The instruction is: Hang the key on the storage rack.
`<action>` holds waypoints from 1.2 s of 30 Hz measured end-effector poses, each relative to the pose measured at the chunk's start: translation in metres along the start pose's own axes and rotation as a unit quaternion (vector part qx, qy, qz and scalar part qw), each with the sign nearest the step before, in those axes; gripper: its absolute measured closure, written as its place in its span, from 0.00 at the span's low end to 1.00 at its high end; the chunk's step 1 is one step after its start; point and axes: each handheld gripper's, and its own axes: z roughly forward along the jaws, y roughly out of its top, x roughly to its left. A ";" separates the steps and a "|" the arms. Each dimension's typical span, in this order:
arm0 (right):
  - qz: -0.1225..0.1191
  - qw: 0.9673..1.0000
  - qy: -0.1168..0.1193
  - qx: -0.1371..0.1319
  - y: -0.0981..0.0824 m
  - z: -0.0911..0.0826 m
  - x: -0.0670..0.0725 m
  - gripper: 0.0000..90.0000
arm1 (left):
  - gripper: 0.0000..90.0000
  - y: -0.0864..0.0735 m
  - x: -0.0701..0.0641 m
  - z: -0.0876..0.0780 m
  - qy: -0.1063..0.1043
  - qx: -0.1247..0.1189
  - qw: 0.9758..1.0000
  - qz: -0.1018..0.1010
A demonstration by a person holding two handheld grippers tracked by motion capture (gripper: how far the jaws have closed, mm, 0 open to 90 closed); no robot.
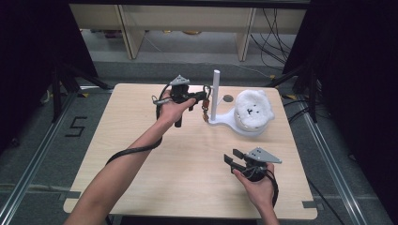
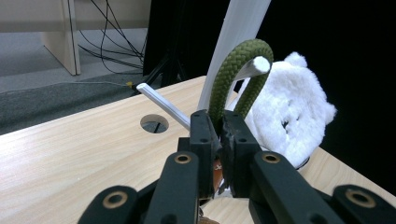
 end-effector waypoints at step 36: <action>0.010 1.000 -0.004 0.000 -0.002 -0.002 -0.002 0.58 | 0.62 -0.004 -0.003 -0.016 0.052 0.012 0.996 0.074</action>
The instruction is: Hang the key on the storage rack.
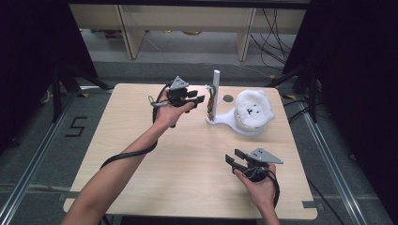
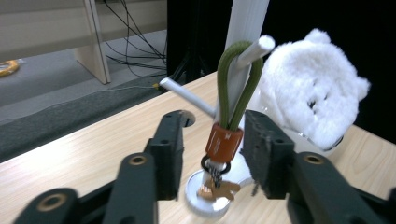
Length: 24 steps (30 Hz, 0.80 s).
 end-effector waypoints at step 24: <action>0.007 1.000 -0.003 0.005 -0.002 0.002 0.002 0.56 | 0.41 -0.037 0.005 -0.071 0.017 0.021 1.000 -0.012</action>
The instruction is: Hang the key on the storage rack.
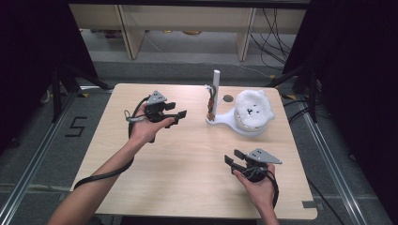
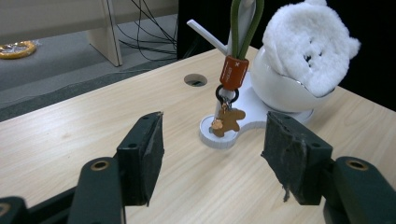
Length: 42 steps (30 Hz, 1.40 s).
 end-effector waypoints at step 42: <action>0.004 1.000 -0.006 0.012 -0.007 0.004 -0.002 0.51 | 0.40 -0.157 0.002 -0.093 0.041 0.004 0.999 -0.019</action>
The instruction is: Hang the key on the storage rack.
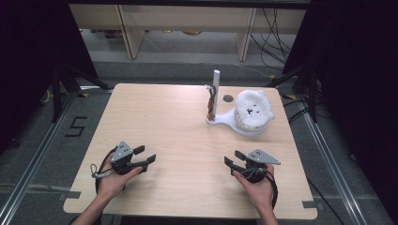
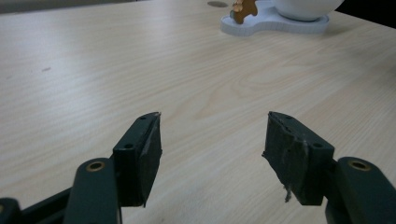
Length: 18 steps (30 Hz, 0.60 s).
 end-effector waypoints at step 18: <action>-0.012 1.000 -0.008 -0.011 -0.012 0.006 -0.004 0.52 | 0.39 -0.007 0.001 -0.005 0.018 -0.034 0.999 0.017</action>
